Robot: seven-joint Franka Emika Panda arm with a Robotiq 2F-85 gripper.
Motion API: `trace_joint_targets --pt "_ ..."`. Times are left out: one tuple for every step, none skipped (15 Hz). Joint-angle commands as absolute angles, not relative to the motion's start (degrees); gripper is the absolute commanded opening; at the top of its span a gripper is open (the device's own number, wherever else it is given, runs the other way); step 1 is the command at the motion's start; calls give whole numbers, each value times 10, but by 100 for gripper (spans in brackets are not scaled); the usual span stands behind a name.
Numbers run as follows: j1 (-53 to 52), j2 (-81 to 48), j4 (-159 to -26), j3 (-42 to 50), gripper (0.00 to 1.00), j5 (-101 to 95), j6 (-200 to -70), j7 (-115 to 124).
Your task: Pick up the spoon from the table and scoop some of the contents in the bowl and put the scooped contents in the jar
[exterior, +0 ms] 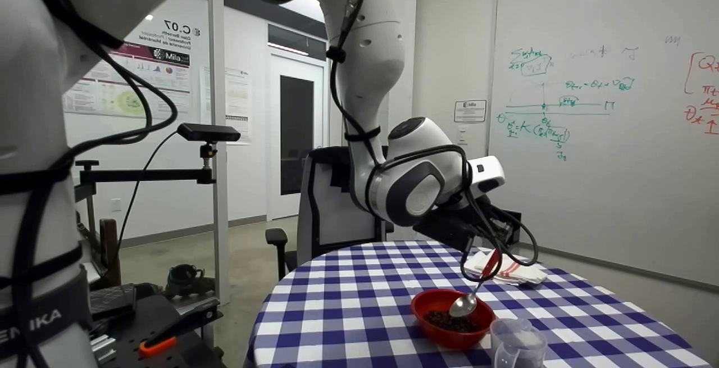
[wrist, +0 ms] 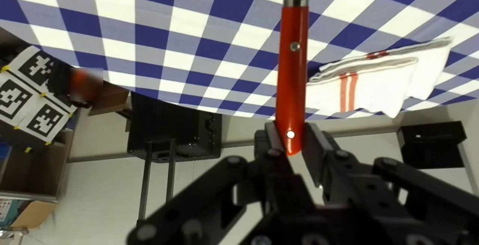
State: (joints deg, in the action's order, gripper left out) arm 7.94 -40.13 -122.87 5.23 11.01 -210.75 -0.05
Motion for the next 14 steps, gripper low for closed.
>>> trace_joint_targets --pt "39 -415 -1235 84 5 166 -2158 18" --pt "33 -421 -1235 86 5 178 -2170 18" --pt "26 -426 -1236 90 5 191 -2179 16" --pt "20 -433 -1237 92 5 202 -2190 13" --pt "14 -438 -1238 94 5 210 -2201 11" --pt "7 -447 -1237 95 5 219 -2217 9" --pt "3 -452 -1238 94 5 224 -2229 8" --pt "-1 -458 -1239 92 5 229 -2241 6" --pt "-5 -464 -1239 91 5 233 -2251 5" --pt "-8 -469 -1238 90 5 237 -2260 3" --pt "-11 -473 -1238 89 5 240 -2266 2" --pt "-15 -477 -1237 89 5 243 -2271 -1" --pt "-17 -481 -1236 89 5 243 -2274 -3" --pt "-18 -483 -1235 89 5 245 -2277 -3"
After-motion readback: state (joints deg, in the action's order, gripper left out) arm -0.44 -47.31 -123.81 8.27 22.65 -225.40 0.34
